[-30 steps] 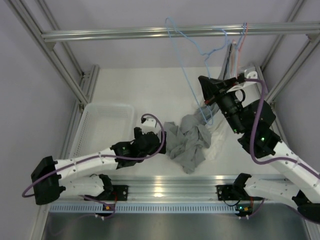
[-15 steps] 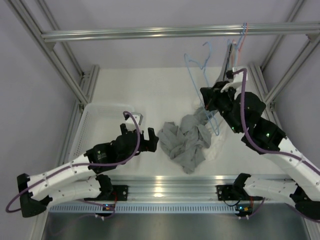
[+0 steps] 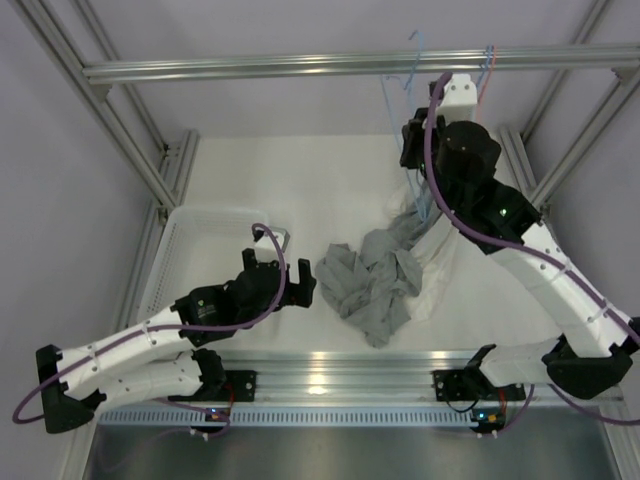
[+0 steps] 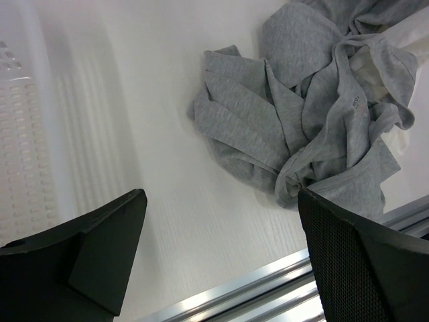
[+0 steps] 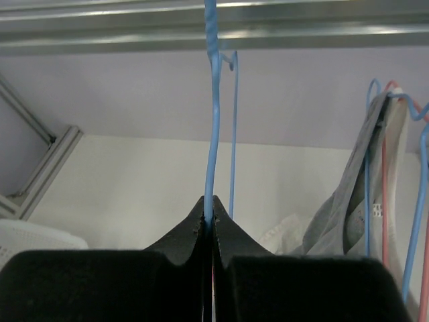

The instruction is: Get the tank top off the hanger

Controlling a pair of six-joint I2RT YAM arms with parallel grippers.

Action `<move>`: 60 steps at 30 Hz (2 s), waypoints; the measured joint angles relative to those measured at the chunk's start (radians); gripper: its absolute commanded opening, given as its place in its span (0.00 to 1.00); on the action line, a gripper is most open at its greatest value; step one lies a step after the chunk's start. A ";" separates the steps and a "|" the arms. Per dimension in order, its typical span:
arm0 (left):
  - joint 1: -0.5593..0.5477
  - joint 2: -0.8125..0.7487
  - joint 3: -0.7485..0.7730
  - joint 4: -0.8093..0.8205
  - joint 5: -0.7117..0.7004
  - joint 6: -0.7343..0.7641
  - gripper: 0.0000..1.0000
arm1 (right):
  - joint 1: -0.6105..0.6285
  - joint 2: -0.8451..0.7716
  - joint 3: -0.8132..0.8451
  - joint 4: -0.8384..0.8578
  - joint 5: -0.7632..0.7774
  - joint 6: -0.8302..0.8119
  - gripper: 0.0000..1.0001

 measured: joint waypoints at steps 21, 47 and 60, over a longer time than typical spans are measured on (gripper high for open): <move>0.000 0.002 0.000 -0.004 0.033 0.011 0.99 | -0.123 0.157 -0.052 0.042 -0.140 0.074 0.00; -0.012 0.675 0.147 0.494 0.403 0.212 0.99 | -0.122 -0.583 -0.354 -0.101 -0.250 0.110 0.99; -0.013 0.930 0.214 0.581 0.343 0.191 0.00 | -0.122 -0.632 -0.428 -0.201 -0.269 0.064 0.99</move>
